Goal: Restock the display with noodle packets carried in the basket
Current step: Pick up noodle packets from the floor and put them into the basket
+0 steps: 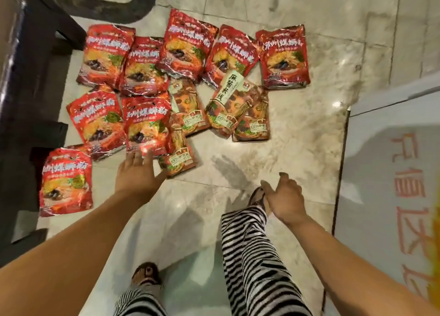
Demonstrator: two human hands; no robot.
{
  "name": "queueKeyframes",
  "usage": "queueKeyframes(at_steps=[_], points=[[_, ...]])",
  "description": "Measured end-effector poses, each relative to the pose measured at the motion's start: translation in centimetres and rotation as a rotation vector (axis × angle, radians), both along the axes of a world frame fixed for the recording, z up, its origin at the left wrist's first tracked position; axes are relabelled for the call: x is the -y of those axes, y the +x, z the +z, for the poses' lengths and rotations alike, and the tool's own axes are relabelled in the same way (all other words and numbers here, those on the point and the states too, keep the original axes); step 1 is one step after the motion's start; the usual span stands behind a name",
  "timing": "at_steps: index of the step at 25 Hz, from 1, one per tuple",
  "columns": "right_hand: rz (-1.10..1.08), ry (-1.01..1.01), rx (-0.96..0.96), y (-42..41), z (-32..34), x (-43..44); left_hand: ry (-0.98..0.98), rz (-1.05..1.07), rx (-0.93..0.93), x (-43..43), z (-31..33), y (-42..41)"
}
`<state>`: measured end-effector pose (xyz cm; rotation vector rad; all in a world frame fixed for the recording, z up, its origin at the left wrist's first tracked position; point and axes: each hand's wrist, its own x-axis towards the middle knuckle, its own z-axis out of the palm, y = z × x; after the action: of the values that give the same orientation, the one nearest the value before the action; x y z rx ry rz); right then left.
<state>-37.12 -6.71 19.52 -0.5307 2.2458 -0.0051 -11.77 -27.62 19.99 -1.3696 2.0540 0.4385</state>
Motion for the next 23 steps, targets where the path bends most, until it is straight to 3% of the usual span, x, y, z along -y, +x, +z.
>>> queueKeyframes(at_steps=[4,7,11,18,23], points=[[0.045,-0.046,-0.054,-9.9,-3.0,2.4,0.041,0.108,-0.078,0.4,-4.5,-9.6],[-0.086,-0.042,-0.011,-14.5,-8.1,3.8,0.032,0.055,-0.15,0.6,-8.9,-15.5],[-0.176,-0.12,0.057,-16.8,-15.9,6.8,0.009,-0.008,-0.221,1.8,-15.9,-20.2],[-0.144,-0.317,0.012,-19.3,-30.1,13.0,-0.189,-0.021,-0.368,7.6,-31.1,-24.8],[-0.21,-0.467,0.03,-20.7,-35.4,16.2,-0.307,0.043,-0.651,10.9,-36.9,-25.6]])
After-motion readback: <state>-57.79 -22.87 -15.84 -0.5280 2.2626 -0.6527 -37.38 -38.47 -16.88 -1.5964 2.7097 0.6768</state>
